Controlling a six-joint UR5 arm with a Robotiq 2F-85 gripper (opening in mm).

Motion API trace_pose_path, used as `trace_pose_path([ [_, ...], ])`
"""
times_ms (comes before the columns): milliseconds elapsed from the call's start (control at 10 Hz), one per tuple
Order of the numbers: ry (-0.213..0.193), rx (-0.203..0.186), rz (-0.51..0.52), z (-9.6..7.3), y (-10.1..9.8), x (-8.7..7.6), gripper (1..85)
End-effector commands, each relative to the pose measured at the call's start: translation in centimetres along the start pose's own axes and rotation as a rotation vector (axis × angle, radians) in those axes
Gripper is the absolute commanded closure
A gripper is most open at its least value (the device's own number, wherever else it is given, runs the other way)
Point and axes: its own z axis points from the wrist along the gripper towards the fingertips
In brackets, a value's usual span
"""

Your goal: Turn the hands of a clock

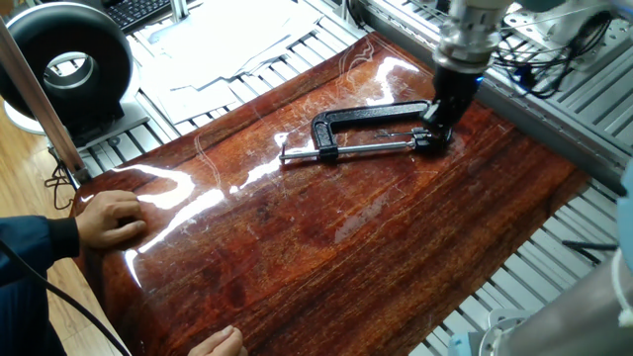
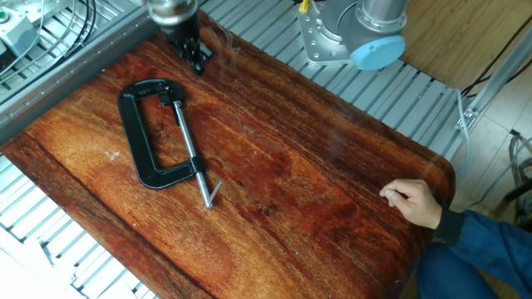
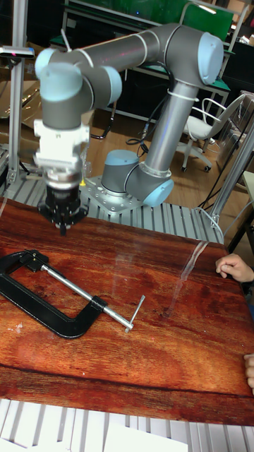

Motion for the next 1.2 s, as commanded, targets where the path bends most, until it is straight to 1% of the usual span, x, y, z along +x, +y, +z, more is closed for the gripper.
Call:
trace_pose_path([
  [0, -0.033, -0.049, 0.164, -1.1, 3.8, 0.2, 84.7],
  [100, -0.051, -0.071, 0.167, -0.4, 5.2, -0.5, 84.7],
  [200, -0.071, -0.064, 0.168, 0.4, 5.8, -1.6, 84.7],
  [300, -0.080, -0.058, 0.168, 1.0, 6.1, -2.2, 84.7],
  [400, -0.086, -0.052, 0.165, 1.3, 6.1, -2.7, 84.7],
  [600, -0.093, -0.020, 0.144, 1.4, 5.1, -3.3, 84.7],
  [700, -0.092, 0.003, 0.128, 1.5, 4.4, -3.5, 84.7],
  [900, -0.096, 0.020, 0.107, 1.5, 3.9, -3.8, 84.7],
  [1100, -0.090, 0.023, 0.098, 1.5, 3.8, -3.7, 84.7],
])
